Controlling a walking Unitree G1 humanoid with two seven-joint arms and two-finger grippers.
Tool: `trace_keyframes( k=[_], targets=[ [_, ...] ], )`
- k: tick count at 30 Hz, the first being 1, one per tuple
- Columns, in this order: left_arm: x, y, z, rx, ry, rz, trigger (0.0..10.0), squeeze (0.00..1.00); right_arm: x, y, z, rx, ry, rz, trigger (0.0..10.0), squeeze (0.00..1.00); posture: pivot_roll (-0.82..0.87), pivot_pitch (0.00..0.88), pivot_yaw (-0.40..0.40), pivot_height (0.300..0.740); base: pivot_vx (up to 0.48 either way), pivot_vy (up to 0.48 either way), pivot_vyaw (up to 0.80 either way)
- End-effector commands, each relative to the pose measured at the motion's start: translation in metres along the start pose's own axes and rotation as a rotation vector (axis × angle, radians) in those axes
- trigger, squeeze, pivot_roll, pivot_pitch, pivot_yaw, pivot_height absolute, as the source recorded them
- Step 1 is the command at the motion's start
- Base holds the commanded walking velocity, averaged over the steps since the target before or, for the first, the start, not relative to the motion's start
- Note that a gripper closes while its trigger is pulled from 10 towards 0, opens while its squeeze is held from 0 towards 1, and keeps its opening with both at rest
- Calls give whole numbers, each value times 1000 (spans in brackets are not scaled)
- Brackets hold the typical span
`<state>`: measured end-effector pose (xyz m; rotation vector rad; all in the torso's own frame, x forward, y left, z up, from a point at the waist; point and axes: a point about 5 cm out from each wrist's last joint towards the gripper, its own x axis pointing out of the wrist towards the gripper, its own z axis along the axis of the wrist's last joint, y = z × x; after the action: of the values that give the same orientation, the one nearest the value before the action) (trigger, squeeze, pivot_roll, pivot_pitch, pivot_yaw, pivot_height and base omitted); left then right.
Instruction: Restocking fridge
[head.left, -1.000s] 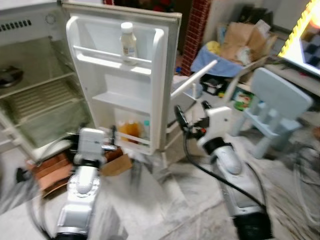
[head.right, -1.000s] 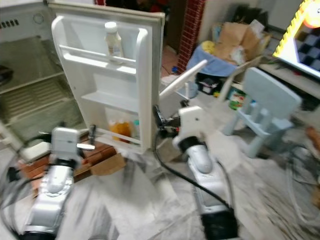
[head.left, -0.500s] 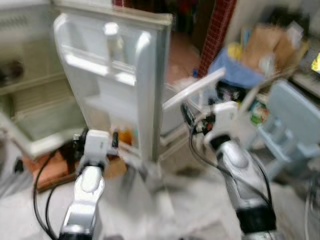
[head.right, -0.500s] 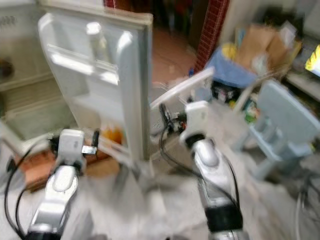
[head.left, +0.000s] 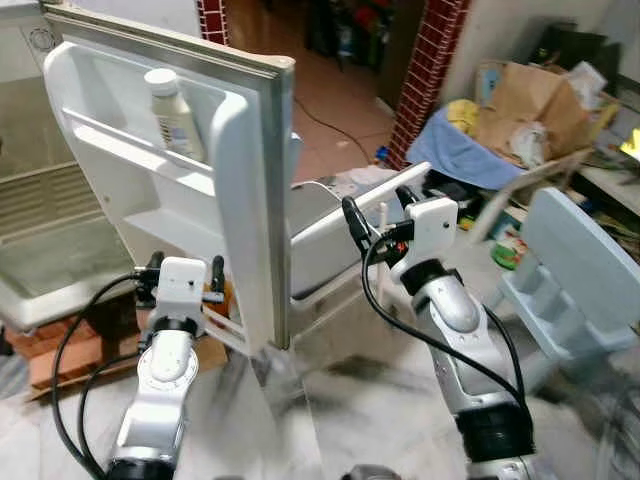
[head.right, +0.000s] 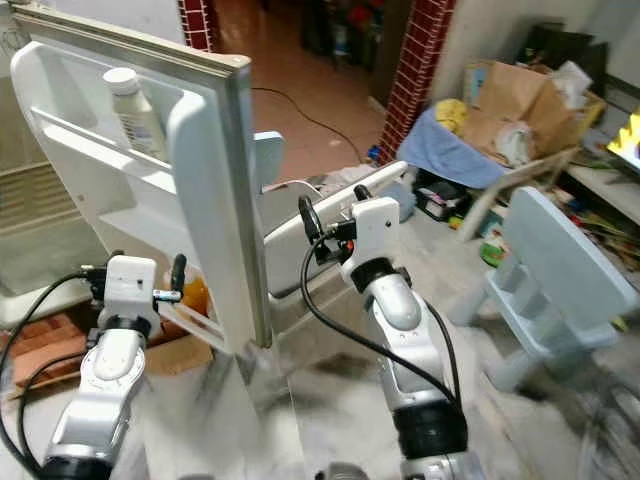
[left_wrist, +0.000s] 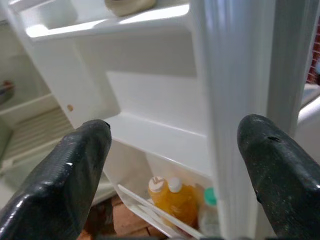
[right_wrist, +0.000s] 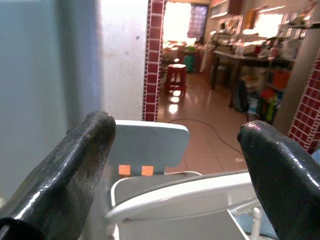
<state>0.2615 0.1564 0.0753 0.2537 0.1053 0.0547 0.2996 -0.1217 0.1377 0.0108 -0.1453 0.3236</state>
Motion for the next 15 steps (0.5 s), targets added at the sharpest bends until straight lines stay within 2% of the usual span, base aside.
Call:
trace_keyframes(
  k=[1, 5, 7, 8, 9, 10, 15],
  targets=[
    [0, 9, -2, 19, 15, 24, 10000, 0, 7, 9, 11, 2, -50, 33, 10000, 0, 96, 0, -33, 740, 352, -322, 800],
    [-3, 1, -10, -49, 119, -4, 10000, 0, 8, 11, 9, 7, -43, 48, 10000, 0, 102, 0, -33, 740, 0, 0, 800],
    [-8, -11, -22, -90, 234, -59, 10000, 0, 9, 12, 9, 4, -41, 57, 10000, 0, 105, 0, -35, 740, 0, 0, 800],
    [-8, -11, -22, -90, 234, -59, 10000, 0, 9, 12, 9, 4, -41, 57, 10000, 0, 105, 0, -35, 740, 0, 0, 800],
    [-12, -17, -28, -90, 282, -108, 10000, 0, 11, 12, 9, 2, -43, 59, 10000, 0, 108, 0, -35, 740, 0, 0, 800],
    [-18, -26, -38, -45, 340, -182, 10000, 0, 15, 13, 11, -2, -49, 63, 10000, 0, 108, 0, -35, 740, 0, 0, 800],
    [-18, -30, -36, -22, 352, -243, 10000, 0, 26, 13, 17, -12, -67, 56, 10000, 0, 114, 0, -35, 740, 0, 0, 800]
  ],
)
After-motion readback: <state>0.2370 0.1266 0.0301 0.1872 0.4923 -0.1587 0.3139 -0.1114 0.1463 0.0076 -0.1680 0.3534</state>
